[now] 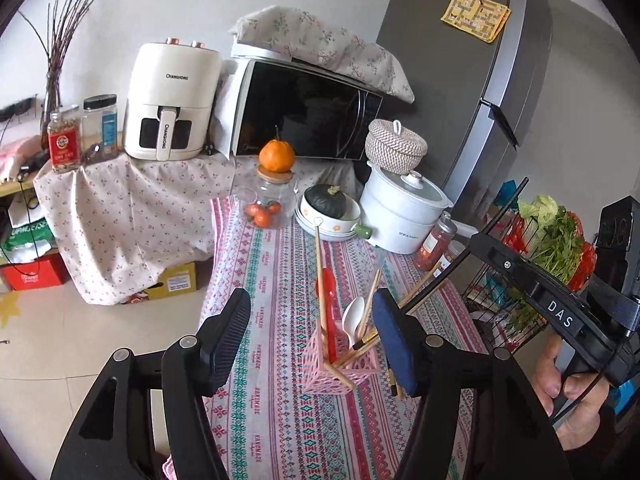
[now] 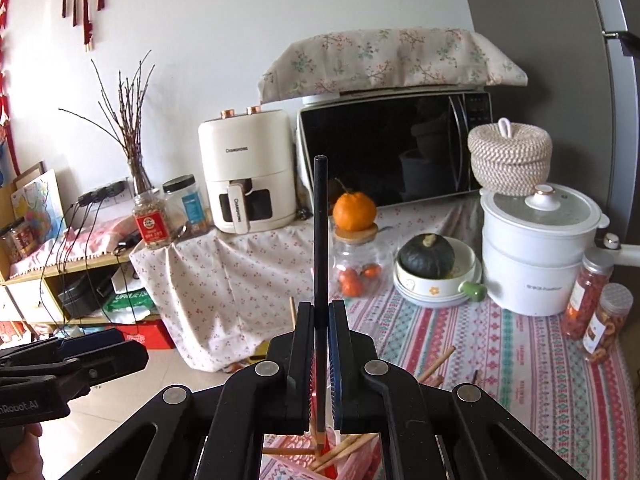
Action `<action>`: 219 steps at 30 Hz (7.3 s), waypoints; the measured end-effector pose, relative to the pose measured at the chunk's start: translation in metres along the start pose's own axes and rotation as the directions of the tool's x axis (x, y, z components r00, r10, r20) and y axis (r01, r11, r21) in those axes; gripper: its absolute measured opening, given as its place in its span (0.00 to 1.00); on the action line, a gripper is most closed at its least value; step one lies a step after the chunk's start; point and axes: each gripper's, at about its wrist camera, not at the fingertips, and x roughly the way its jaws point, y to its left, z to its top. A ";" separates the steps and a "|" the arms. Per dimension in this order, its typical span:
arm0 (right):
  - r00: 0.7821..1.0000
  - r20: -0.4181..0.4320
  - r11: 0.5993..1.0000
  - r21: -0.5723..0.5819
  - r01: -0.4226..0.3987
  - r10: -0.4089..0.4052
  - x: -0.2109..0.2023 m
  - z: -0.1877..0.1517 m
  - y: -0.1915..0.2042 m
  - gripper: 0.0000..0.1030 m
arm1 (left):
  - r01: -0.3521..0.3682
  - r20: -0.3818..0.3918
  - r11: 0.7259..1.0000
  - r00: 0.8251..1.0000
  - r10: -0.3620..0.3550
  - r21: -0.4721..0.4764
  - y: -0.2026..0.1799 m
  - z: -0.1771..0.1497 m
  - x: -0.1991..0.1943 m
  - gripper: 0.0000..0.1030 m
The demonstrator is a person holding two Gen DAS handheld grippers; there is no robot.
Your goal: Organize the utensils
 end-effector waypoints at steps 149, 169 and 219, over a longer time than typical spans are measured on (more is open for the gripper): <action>0.780 -0.626 0.951 0.245 0.189 0.007 0.125 -0.121 -0.179 0.26 | 0.164 -0.297 0.943 0.952 -0.075 0.289 -0.109 -0.112 0.059 0.66; 0.689 -0.724 0.920 0.262 0.293 -0.013 0.170 -0.125 -0.197 0.10 | 0.130 -0.297 0.949 0.954 -0.041 0.288 -0.106 -0.109 0.063 0.66; 0.657 -0.753 0.910 0.263 0.320 -0.014 0.014 -0.156 -0.269 0.05 | -0.302 -0.334 0.924 0.868 0.368 0.235 -0.241 -0.069 0.351 0.42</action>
